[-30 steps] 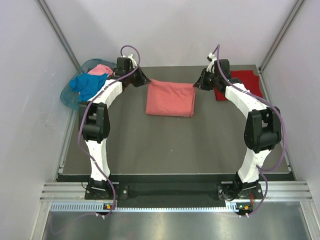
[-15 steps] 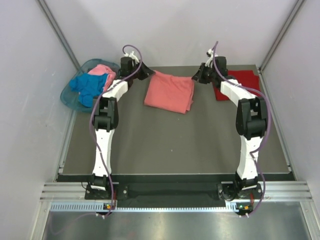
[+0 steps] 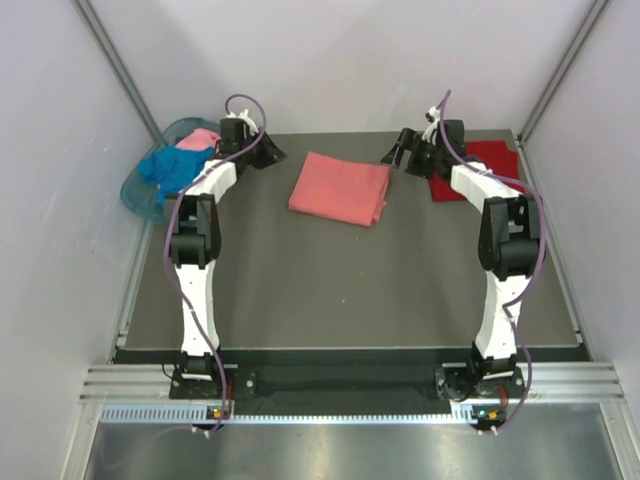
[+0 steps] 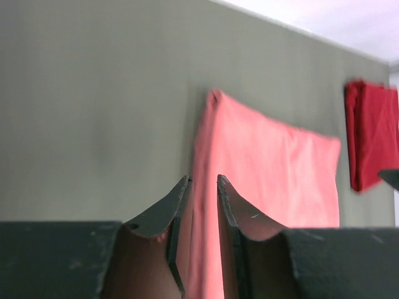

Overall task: Fold and stack the t-shirts
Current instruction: Fold the tshirt

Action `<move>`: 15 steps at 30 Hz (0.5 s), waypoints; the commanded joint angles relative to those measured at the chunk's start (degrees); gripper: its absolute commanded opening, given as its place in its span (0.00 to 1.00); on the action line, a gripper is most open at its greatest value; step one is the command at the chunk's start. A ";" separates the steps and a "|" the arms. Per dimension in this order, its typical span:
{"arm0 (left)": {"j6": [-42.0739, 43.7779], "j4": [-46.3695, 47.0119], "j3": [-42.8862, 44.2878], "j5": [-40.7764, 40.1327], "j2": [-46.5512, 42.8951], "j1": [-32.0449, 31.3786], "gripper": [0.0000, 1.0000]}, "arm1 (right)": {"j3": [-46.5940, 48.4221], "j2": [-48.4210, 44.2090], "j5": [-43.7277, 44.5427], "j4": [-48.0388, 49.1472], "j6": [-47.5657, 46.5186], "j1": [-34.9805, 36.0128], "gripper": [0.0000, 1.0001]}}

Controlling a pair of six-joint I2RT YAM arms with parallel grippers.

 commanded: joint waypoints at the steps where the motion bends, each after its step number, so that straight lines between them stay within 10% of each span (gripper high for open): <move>1: 5.09 -0.63 -8.24 3.79 -9.36 -2.55 0.26 | -3.16 -8.45 -3.34 -1.94 -1.34 2.33 1.00; 15: 8.08 0.08 -21.99 2.48 -9.03 -7.39 0.23 | -11.95 -1.55 -17.24 10.00 4.63 6.29 0.97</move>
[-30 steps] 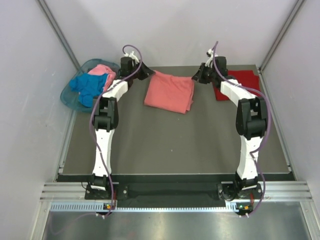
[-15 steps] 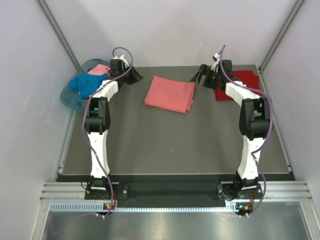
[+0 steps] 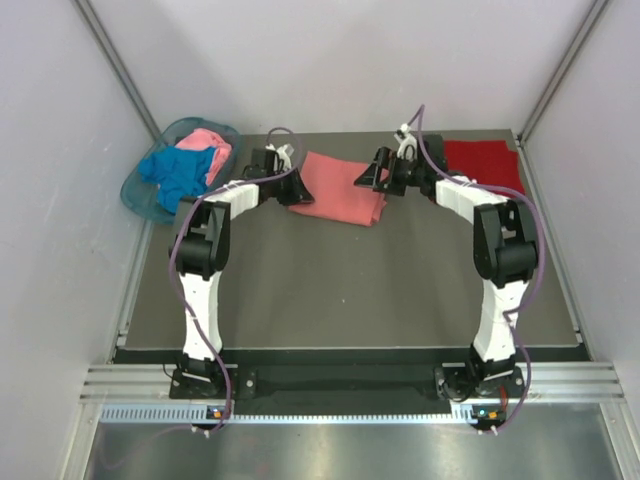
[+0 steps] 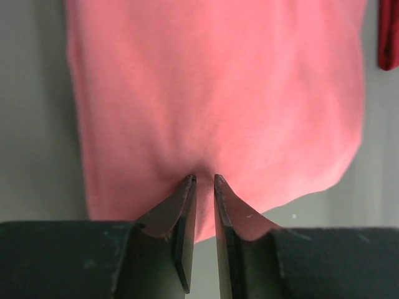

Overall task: Fold and stack the t-shirts
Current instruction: Fold the tshirt

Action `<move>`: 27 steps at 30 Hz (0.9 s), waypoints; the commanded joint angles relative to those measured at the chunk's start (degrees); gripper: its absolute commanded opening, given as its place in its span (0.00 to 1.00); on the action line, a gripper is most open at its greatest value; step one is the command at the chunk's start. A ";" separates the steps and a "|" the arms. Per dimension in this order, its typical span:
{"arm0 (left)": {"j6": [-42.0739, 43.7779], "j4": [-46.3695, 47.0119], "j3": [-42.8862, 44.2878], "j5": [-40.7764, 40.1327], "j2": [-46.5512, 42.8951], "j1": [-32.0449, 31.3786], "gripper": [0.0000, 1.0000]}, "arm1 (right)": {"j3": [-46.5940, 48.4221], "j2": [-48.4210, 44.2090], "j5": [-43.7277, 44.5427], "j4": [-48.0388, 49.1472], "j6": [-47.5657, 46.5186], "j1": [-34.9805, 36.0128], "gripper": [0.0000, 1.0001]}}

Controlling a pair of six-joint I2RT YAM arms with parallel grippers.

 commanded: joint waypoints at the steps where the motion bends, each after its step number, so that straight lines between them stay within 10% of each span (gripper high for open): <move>1: 0.82 0.88 -1.25 -1.48 0.70 1.33 0.22 | -1.55 5.71 -3.05 3.95 1.44 0.41 0.96; 9: -0.85 -4.10 -1.09 -6.04 -3.60 1.41 0.23 | -2.88 7.56 2.05 -0.69 -4.52 -1.08 0.40; 20: 1.70 -12.21 4.81 -9.13 -2.91 2.12 0.28 | -1.73 -1.31 4.07 -5.99 -5.42 -0.03 0.09; 27: 0.64 -13.35 3.85 -8.42 -0.09 2.12 0.27 | 1.35 2.19 0.12 -1.42 -0.42 4.01 0.08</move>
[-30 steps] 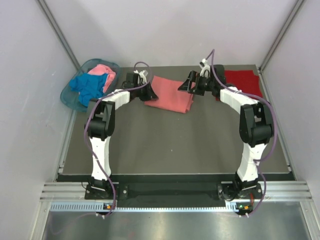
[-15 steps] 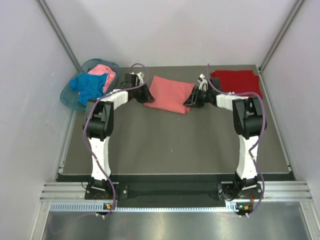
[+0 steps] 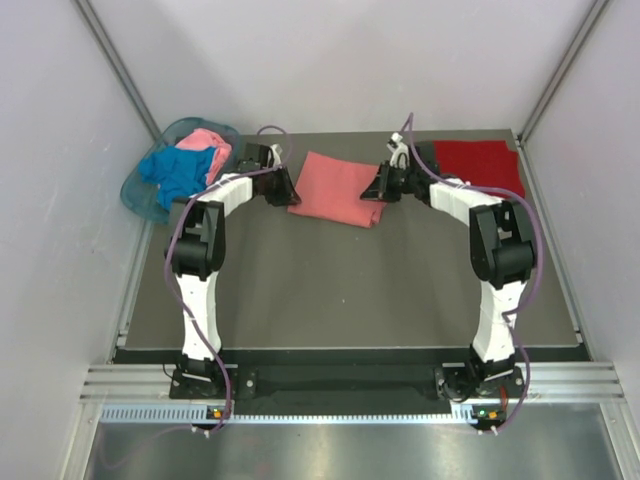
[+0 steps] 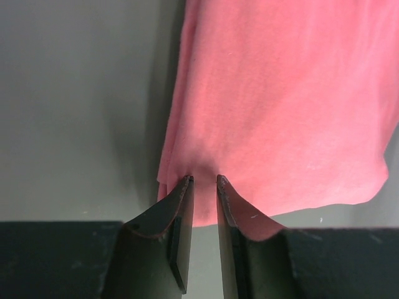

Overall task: Fold and stack the t-shirts
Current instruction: Fold the tshirt

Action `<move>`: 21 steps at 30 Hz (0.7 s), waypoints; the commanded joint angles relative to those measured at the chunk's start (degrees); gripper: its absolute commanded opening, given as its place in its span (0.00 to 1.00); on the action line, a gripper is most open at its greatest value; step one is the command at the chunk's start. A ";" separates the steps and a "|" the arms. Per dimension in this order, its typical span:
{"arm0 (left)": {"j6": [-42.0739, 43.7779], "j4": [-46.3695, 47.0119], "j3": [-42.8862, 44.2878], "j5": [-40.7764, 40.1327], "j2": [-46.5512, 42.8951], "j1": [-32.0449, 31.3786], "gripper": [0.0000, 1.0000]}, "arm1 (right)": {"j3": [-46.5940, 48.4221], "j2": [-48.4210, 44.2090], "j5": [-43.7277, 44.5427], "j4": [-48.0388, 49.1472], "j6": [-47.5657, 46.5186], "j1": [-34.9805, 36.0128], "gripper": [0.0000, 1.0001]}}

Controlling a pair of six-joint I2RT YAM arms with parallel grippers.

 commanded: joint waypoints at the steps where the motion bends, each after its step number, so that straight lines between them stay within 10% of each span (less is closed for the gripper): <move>1: 0.12 -1.09 0.20 -0.40 0.72 0.19 0.27 | 2.92 2.32 -3.62 5.48 3.19 3.12 0.08; 21: 0.46 -7.59 -0.60 -0.42 -8.08 2.12 0.38 | -4.37 3.85 -7.05 0.59 -6.03 -1.71 0.16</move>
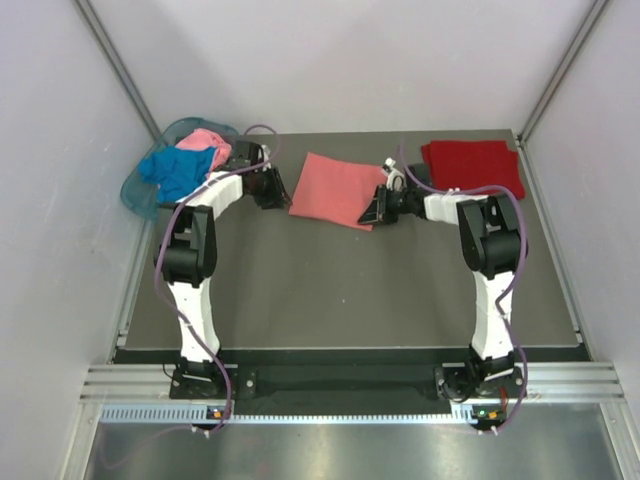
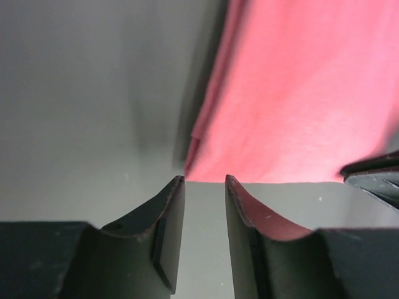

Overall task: Fold and stack the t-shirts
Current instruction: Fold the tshirt

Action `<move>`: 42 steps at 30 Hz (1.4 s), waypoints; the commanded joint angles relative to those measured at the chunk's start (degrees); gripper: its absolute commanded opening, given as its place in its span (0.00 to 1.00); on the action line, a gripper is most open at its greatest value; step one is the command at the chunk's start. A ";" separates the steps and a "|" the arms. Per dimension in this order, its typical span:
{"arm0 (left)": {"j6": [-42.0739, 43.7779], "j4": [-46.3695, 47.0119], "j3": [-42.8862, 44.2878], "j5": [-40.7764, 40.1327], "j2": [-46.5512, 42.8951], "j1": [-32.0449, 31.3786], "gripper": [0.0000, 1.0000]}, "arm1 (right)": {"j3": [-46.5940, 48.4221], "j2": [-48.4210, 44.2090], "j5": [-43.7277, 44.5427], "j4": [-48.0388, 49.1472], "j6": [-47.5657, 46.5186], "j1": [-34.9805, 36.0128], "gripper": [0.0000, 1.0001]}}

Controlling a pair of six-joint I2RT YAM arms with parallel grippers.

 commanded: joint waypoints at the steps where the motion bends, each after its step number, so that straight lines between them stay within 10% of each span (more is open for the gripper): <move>1: 3.66 -0.62 2.22 4.03 -2.48 0.84 0.38 | -0.43 -4.90 1.73 -4.86 -4.91 -2.47 0.17; 16: 4.37 1.74 2.94 15.64 6.93 2.51 0.36 | -6.94 -28.45 19.83 -12.50 -3.94 -2.83 0.51; 17: 4.28 2.27 1.45 16.25 6.67 2.51 0.33 | -7.64 -29.95 21.06 -12.94 -3.94 -2.83 0.99; 21: 2.53 5.26 -3.56 19.07 4.04 2.16 0.00 | -8.09 -39.61 24.05 -16.63 -4.29 -2.39 1.00; 26: 1.21 5.96 -11.20 17.05 -2.28 0.93 0.00 | -10.27 -49.19 25.13 -21.64 -3.52 -1.34 1.00; 32: -1.52 8.42 -22.53 14.95 -11.41 -0.65 0.00 | -25.98 -60.89 13.91 -5.05 11.17 -2.04 1.00; 37: -2.75 6.68 -27.57 8.97 -18.28 -0.74 0.30 | -28.85 -57.49 7.97 -1.31 11.18 -2.31 1.00; 42: -1.70 1.93 -22.05 6.07 -19.43 0.31 0.33 | -21.28 -46.00 20.62 -11.36 0.20 -1.16 1.00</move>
